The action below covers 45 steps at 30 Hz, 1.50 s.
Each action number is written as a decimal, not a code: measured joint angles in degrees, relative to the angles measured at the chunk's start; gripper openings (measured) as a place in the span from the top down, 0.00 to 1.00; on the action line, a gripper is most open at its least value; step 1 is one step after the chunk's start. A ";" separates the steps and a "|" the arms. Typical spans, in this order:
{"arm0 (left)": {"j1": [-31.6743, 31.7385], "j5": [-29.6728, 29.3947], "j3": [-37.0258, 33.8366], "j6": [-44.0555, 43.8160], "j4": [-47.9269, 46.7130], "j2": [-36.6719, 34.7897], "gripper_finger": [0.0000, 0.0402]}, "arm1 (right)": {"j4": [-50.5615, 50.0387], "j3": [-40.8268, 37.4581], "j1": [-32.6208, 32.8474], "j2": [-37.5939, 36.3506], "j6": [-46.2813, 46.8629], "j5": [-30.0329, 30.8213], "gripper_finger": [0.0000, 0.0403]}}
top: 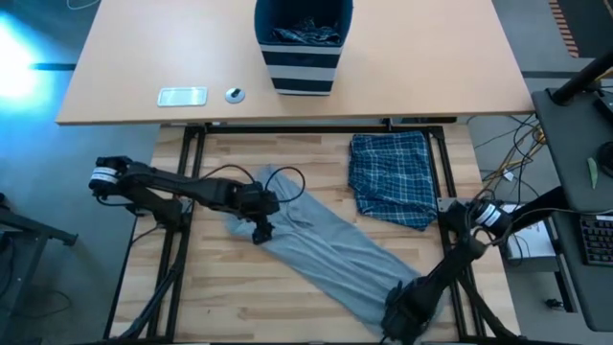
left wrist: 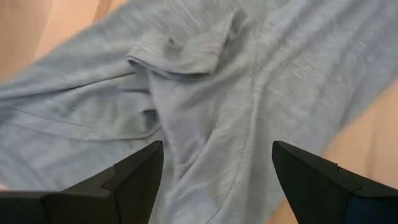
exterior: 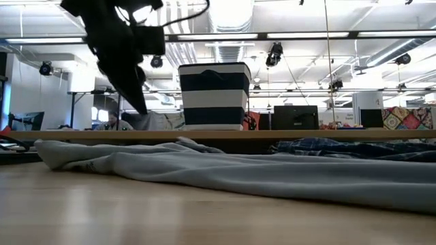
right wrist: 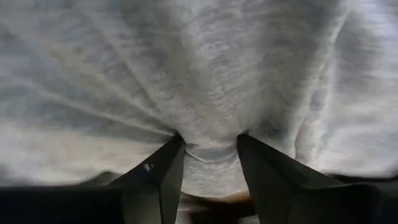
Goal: Fold Laundry from Bin
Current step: Fold the gray shirt
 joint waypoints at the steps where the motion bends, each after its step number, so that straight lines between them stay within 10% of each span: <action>1: -0.02 0.05 0.00 -0.05 -0.54 -0.81 0.30 | -3.89 -0.10 -0.31 -0.07 -2.62 0.24 0.61; 10: 1.85 -0.04 0.00 0.45 -2.83 -4.42 0.30 | -22.57 0.11 -6.02 -2.34 -22.31 8.83 0.52; 21: 6.20 7.93 -4.60 3.19 -9.00 -3.23 0.30 | -22.73 7.49 -3.22 -7.96 -14.75 9.39 0.43; 32: 2.92 11.59 -14.61 -5.33 -0.40 -8.38 0.33 | -22.04 12.98 -7.66 -8.19 -14.20 25.16 0.40; 38: 1.32 12.48 -16.81 -11.78 2.48 -12.15 0.33 | -11.12 15.33 -21.40 -8.71 -33.83 38.81 0.41; 45: -0.33 12.54 -17.14 -18.36 -1.11 -19.96 0.34 | 25.91 14.17 -39.90 -7.36 -57.78 48.32 0.41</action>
